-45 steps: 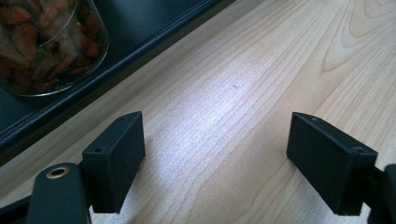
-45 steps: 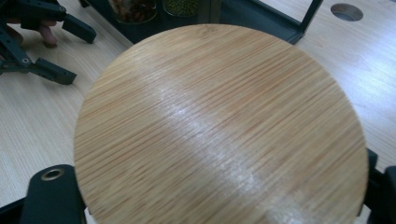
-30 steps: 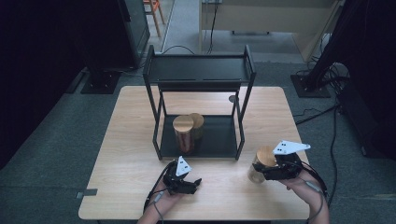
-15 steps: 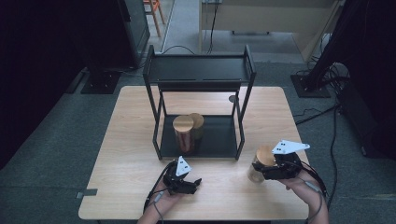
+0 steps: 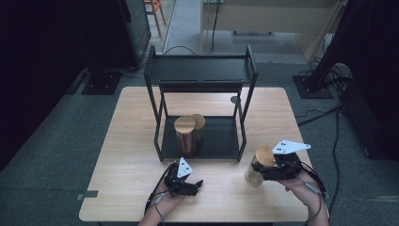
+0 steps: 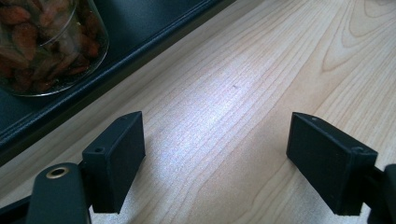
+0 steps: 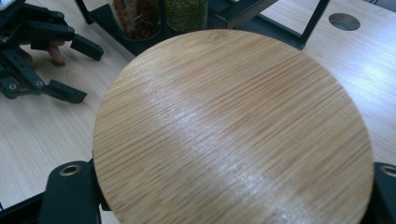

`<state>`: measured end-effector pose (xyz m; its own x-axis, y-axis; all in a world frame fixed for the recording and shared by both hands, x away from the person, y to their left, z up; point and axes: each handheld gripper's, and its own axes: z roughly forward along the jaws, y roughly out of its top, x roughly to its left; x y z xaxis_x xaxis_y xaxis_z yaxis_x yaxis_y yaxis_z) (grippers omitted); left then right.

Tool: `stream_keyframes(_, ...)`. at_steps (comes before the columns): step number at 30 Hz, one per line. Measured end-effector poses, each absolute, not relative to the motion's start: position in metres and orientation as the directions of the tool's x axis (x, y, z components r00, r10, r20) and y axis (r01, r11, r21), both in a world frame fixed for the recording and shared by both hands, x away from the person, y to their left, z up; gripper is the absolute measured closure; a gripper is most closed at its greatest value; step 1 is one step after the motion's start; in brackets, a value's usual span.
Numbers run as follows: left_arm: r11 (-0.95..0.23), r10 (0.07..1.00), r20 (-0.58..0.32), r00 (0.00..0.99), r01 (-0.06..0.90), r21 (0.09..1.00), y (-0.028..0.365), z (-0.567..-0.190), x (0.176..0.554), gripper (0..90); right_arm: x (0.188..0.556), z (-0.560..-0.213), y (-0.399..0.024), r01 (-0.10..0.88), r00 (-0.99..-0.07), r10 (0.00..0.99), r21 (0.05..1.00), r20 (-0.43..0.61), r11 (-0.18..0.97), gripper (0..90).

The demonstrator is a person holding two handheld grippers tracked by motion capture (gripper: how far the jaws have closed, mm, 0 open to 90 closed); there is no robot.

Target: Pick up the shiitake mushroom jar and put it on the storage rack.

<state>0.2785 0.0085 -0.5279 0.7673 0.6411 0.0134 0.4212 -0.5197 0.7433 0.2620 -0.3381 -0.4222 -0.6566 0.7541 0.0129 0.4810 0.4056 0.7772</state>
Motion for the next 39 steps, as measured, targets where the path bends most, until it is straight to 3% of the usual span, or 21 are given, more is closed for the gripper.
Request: stream_keyframes(39,-0.520,0.641,0.014,0.768,0.420,0.744,0.008,-0.528,0.279,19.8,0.262,-0.416,-0.309,0.506,-0.604,0.797,0.770,-0.005,0.388,24.9)
